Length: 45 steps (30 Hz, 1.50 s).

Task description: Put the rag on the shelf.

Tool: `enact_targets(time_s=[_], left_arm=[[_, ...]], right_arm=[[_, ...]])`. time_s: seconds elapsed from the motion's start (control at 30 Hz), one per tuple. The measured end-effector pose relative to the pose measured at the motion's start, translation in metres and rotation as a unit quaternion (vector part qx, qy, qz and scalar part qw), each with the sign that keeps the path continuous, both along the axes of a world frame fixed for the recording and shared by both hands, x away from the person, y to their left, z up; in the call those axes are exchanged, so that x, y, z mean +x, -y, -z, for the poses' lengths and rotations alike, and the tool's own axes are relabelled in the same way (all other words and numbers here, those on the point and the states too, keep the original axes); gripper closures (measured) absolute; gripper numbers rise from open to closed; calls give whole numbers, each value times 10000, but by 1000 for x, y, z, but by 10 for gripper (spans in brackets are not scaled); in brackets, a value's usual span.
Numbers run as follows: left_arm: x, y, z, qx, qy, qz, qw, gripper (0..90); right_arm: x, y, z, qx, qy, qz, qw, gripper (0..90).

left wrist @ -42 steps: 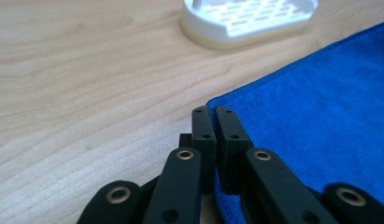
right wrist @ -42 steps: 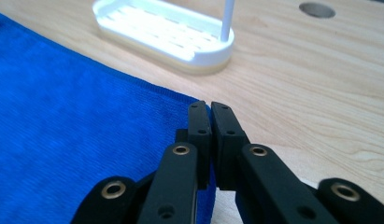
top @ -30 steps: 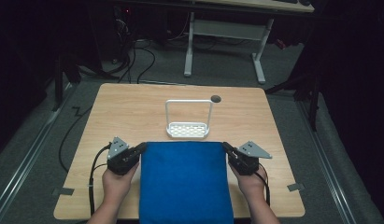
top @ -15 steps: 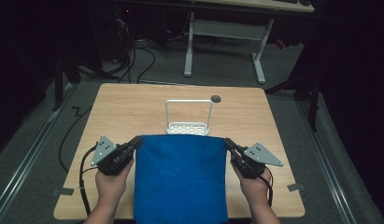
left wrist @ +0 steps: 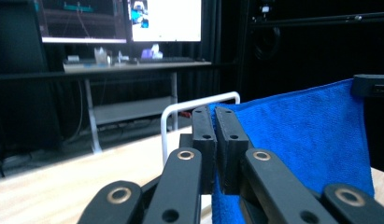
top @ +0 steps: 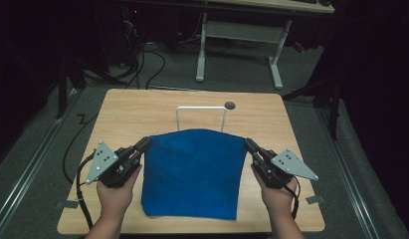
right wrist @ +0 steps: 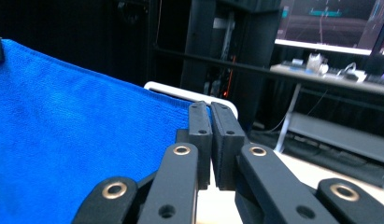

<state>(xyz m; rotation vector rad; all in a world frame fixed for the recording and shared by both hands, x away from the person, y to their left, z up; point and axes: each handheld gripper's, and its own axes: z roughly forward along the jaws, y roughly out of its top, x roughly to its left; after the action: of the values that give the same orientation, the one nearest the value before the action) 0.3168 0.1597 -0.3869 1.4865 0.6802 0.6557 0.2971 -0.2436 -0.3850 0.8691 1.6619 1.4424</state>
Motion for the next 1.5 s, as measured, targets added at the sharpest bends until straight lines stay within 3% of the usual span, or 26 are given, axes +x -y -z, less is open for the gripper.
enact_targets(time_s=[0.1, 0.47, 0.63, 0.87, 1.23, 1.5], left_arm=[[2, 4, -12, 58, 164, 18, 9998, 879], [15, 6, -55, 28, 621, -34, 9981, 882], [22, 4, -65, 49, 688, -99, 9976, 882], [35, 3, -66, 164, 614, -161, 9978, 883], [86, 5, -78, 556, 468, -337, 9968, 883], [122, 11, -91, 979, 551, -640, 9916, 883]], right_arm=[[1, 0, -7, 32, 89, -3, 10000, 885], [10, 2, -60, 66, 584, 66, 9983, 886], [15, 5, -72, 117, 652, 120, 9977, 886], [24, 8, -74, 154, 623, 183, 9978, 888], [67, 14, -89, 320, 381, 341, 9982, 889], [105, 8, -100, 157, 347, 506, 9980, 889]])
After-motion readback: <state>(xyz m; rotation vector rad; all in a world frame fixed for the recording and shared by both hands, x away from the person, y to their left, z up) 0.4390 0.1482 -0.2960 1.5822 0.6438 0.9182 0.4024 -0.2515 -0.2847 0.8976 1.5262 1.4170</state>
